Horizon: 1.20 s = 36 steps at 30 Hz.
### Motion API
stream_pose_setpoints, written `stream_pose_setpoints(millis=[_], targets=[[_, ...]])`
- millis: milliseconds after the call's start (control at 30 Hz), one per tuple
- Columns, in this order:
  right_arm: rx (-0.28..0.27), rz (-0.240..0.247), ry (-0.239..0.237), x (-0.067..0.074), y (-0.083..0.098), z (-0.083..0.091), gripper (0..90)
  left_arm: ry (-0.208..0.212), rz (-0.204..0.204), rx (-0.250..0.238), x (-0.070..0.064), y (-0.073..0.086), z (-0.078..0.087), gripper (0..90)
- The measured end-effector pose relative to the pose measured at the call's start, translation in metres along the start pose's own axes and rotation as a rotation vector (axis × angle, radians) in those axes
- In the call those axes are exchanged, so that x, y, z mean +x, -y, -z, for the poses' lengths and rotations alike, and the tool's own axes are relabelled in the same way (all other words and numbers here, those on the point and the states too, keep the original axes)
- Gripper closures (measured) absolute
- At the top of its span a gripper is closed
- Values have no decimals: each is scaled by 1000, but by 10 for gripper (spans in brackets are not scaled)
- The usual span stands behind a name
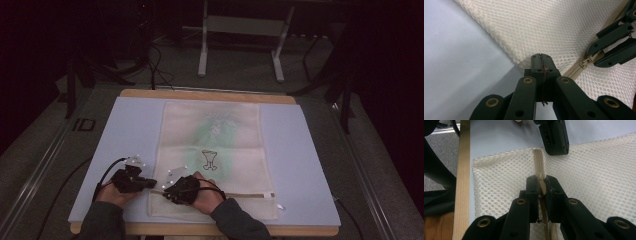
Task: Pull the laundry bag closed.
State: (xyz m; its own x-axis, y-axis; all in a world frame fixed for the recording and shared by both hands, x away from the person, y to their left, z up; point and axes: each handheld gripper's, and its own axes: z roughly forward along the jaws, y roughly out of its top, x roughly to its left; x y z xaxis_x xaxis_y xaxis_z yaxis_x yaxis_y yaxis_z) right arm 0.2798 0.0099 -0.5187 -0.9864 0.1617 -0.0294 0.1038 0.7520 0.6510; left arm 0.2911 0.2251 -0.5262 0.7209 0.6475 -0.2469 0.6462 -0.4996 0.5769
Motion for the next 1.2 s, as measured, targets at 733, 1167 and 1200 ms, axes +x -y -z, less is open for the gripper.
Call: stream_pose_setpoints(millis=[733, 1167, 1200], targets=[[9, -1, 1, 1, 8, 10, 822, -6, -4, -3, -1, 0, 0, 899], [18, -4, 8, 0, 14, 14, 823, -8, -4, -1, -1, 0, 0, 899], [20, -3, 7, 0, 15, 15, 822, -8, -4, -1, -1, 0, 0, 898]])
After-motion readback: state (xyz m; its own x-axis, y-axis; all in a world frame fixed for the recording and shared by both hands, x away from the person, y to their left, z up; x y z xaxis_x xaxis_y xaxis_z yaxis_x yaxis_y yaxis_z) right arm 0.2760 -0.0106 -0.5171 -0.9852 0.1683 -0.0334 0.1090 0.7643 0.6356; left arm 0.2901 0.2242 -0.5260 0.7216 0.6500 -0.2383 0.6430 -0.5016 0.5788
